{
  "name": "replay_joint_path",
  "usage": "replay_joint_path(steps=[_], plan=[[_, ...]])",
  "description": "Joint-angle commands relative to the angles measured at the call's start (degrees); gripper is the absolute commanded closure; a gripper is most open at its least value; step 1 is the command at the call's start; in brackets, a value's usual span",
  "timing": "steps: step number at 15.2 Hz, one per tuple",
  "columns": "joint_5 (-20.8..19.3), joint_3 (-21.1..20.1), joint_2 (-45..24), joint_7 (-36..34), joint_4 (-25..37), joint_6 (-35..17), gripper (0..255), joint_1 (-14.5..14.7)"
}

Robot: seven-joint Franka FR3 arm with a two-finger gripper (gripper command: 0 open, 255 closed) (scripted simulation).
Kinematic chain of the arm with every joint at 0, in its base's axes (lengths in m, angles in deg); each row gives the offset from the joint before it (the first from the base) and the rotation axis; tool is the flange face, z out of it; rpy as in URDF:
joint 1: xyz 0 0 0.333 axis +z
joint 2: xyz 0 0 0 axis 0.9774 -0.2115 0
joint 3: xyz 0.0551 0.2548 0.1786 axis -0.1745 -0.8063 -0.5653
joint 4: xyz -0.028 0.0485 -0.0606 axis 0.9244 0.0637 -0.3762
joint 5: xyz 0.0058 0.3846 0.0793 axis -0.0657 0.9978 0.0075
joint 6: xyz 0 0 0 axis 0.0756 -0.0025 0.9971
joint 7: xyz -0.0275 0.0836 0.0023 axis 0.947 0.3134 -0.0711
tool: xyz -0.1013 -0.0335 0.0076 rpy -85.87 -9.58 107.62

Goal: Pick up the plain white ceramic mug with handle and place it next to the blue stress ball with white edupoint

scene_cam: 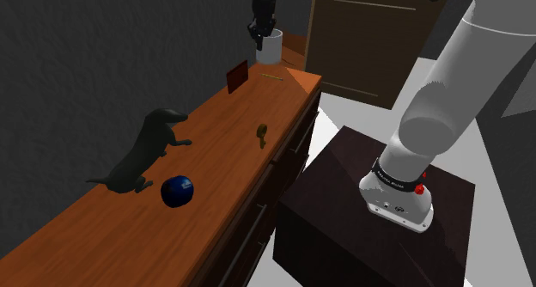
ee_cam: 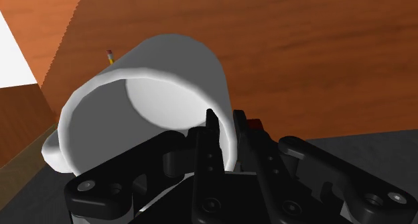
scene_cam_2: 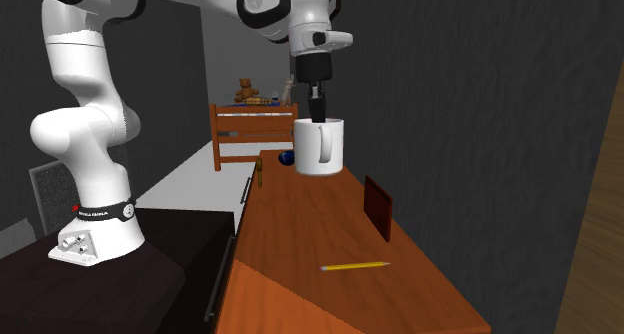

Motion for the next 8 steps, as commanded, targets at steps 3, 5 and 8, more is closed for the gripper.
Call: replay_joint_path(steps=[3,5,8], plan=[[0.0,0.0,0.5,0.0,2.5,3.0,255,0.0],[-0.2,-0.7,1.6,-1.3,1.8,3.4,255,0.6],[-0.6,-2.7,4.2,-5.3,-1.2,3.1,255,2.4]])
